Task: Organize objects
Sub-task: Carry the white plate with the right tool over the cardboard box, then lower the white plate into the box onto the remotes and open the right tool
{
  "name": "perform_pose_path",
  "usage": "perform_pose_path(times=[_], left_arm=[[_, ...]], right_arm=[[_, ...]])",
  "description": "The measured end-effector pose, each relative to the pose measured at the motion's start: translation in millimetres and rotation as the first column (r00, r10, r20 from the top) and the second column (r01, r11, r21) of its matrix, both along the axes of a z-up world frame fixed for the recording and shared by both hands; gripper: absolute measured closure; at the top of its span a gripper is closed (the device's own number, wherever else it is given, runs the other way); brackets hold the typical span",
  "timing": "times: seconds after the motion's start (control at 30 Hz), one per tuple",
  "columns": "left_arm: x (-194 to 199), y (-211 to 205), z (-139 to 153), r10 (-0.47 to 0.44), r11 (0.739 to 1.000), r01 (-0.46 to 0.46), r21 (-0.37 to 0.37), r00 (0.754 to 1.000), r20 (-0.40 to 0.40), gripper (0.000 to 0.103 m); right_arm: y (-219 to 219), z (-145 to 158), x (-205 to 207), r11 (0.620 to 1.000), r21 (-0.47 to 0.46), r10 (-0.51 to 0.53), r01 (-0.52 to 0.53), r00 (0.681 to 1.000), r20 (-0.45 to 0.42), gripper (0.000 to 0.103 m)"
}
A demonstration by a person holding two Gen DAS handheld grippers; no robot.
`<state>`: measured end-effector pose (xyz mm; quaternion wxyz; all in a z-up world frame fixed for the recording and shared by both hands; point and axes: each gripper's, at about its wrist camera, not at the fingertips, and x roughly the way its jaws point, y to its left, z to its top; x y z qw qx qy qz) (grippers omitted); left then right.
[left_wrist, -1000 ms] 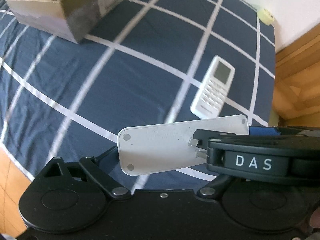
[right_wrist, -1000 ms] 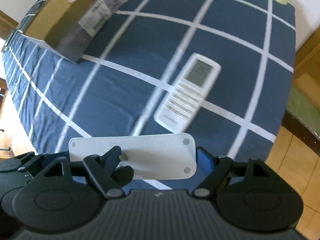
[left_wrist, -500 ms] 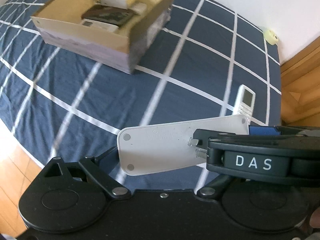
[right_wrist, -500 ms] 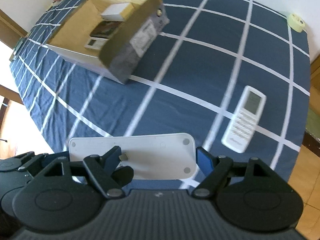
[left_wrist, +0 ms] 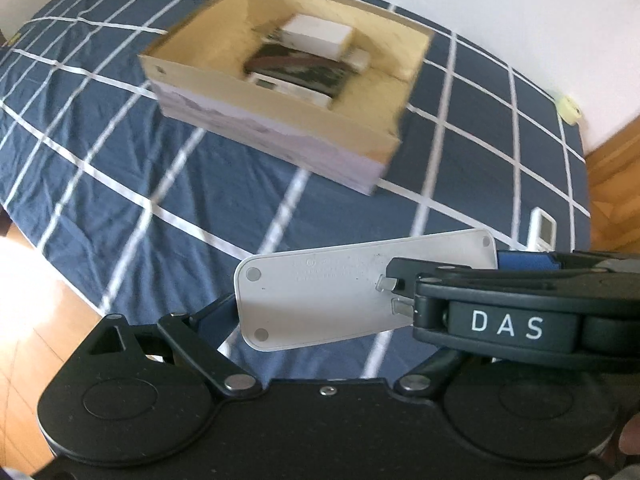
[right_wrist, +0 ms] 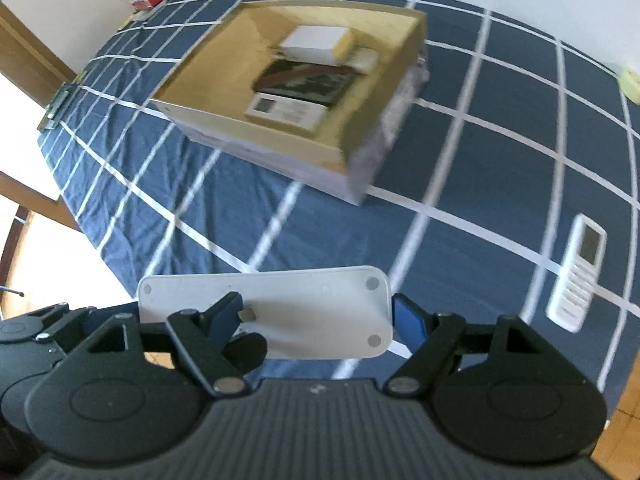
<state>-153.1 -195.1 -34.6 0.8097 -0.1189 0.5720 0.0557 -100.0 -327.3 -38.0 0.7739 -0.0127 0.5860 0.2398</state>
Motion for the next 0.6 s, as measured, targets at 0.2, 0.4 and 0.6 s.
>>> perform_pose_path(times=[0.2,0.4,0.6], left_arm=[[12.7,42.7,8.8,0.03,0.999,-0.03,0.016,0.999,0.025,0.009],[37.0,77.1,11.2,0.038,0.999,-0.039,0.035,0.998,0.042,0.009],[79.4,107.0,16.4,-0.004,0.999,0.001,0.051,0.999,0.047,0.009]], right_arm=[[44.7,7.4,14.1,0.999,0.016,0.031,-0.032,0.999,0.028,0.023],[82.8,9.5,40.1,0.999,0.039,0.034,-0.036,0.998,0.045,0.023],[110.9,13.0,77.0,0.998,0.056,-0.009,0.006,0.999,0.048,0.023]])
